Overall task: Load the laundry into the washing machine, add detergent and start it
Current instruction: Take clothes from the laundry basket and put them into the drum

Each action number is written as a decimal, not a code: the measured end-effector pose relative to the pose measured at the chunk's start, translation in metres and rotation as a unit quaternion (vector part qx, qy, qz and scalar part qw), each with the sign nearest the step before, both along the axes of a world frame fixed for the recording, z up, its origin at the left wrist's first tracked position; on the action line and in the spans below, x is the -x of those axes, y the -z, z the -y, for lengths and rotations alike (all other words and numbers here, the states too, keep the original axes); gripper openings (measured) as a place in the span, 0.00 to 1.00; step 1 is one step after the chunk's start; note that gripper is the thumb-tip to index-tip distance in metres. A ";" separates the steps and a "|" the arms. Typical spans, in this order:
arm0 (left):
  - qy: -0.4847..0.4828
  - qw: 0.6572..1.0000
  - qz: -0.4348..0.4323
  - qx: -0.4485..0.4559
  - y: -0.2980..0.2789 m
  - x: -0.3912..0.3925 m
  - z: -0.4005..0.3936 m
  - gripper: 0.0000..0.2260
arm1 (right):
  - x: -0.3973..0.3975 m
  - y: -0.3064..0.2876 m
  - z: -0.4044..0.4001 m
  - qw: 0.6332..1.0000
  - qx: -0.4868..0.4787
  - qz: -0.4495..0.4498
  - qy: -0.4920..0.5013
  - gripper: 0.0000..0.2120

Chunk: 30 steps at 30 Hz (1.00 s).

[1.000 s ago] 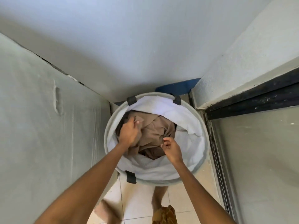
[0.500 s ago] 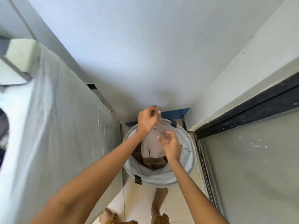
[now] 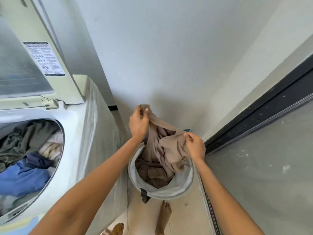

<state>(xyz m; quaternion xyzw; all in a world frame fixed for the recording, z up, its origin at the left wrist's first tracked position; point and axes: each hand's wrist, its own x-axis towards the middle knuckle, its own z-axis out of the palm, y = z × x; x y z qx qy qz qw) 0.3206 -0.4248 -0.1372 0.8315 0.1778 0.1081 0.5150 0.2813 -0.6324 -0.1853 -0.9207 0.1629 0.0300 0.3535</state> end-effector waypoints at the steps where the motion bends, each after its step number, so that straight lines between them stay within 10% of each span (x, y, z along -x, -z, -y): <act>1: 0.000 1.000 -0.015 -0.012 0.006 0.004 -0.007 0.11 | 0.000 -0.010 0.008 1.000 0.015 0.013 0.011 0.13; 8: -0.081 0.976 -0.067 0.190 0.002 0.017 -0.026 0.06 | -0.018 -0.085 0.023 0.961 0.140 -0.001 -0.239 0.12; 18: 0.148 0.986 0.064 -0.033 -0.177 -0.025 -0.017 0.06 | -0.056 -0.277 0.016 0.955 -0.058 0.279 -0.084 0.09; 23: 0.130 0.976 0.173 -0.003 -0.287 -0.017 -0.013 0.04 | -0.057 -0.393 -0.009 0.949 -0.082 0.255 -0.166 0.11; 30: 0.194 0.933 0.302 0.012 -0.427 0.006 -0.008 0.03 | -0.011 -0.410 -0.049 0.933 -0.145 0.295 -0.149 0.12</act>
